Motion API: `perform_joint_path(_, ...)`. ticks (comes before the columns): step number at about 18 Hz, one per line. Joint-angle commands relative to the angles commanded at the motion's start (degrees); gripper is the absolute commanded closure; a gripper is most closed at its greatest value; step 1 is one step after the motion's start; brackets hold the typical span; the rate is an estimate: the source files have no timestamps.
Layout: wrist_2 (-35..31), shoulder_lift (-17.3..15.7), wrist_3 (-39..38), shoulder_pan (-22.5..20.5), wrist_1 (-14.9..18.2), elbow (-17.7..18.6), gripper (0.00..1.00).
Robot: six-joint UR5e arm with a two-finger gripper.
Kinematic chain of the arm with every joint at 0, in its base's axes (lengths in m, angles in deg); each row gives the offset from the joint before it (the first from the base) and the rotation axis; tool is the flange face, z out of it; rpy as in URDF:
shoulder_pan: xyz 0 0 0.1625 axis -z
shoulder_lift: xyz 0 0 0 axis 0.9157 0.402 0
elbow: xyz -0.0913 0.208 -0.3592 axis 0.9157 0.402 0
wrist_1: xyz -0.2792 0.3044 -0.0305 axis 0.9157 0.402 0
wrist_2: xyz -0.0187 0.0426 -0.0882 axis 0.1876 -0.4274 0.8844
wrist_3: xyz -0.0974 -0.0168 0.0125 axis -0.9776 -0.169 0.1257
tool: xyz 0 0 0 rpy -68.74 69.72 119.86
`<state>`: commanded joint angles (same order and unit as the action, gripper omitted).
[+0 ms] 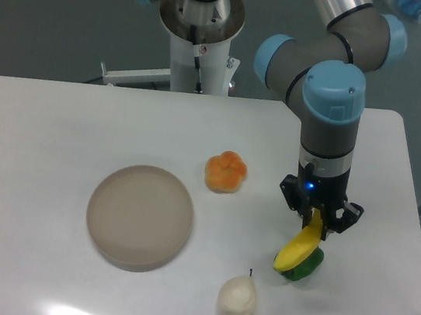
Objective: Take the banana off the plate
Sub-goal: 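Lift the banana off the plate and carry it toward the green pepper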
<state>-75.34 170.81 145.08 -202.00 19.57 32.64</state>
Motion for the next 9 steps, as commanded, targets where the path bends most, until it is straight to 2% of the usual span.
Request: perform_joint_path(9, -0.09, 0.00, 0.00, -0.09, 0.00, -0.52, 0.72)
